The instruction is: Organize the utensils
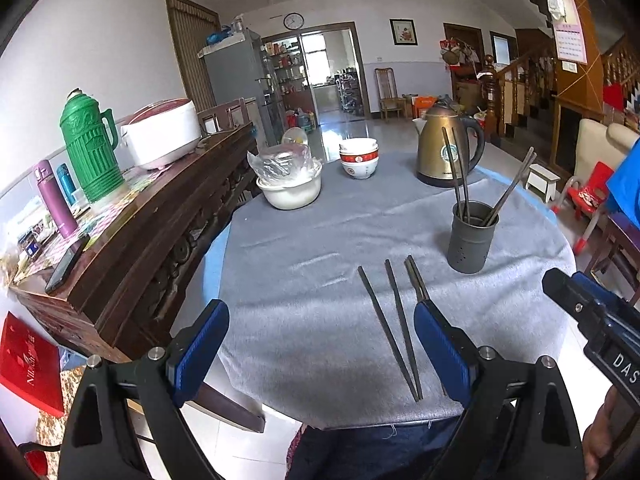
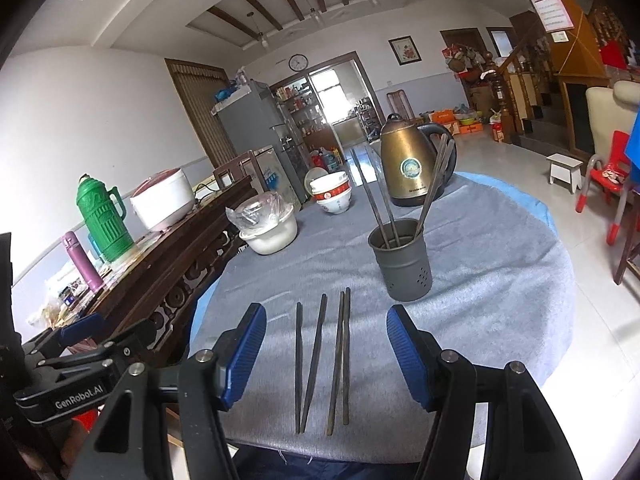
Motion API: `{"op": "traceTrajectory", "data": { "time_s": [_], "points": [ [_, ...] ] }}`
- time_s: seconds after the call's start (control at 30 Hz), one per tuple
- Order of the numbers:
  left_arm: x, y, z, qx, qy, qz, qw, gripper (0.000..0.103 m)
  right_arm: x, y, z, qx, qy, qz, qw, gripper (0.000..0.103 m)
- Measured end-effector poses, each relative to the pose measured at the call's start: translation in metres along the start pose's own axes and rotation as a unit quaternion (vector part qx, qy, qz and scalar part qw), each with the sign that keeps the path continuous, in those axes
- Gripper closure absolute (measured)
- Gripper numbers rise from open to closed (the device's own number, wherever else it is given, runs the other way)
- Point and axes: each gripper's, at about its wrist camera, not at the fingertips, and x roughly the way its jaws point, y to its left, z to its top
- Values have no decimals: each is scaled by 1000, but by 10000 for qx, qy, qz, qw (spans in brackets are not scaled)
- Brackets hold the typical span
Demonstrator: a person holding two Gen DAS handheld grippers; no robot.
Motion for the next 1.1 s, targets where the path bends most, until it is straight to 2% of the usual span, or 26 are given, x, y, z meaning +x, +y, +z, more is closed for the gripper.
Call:
{"op": "traceTrajectory", "data": {
  "time_s": [0.2,0.53,0.77,1.1],
  "points": [
    [1,0,-2,41,-13,-14,10000,9,5,1,-3,50,91,-7,9999,36],
    [8,5,-2,-225,101,-32,9997,9,5,-3,-11,-11,178,-127,9998,36],
    [11,4,-10,-153,165,-13,9997,9,8,-7,-12,104,194,-139,9997,36],
    [23,28,-21,-462,362,42,9983,9,20,3,-18,-40,343,-201,9992,36]
  ]
}}
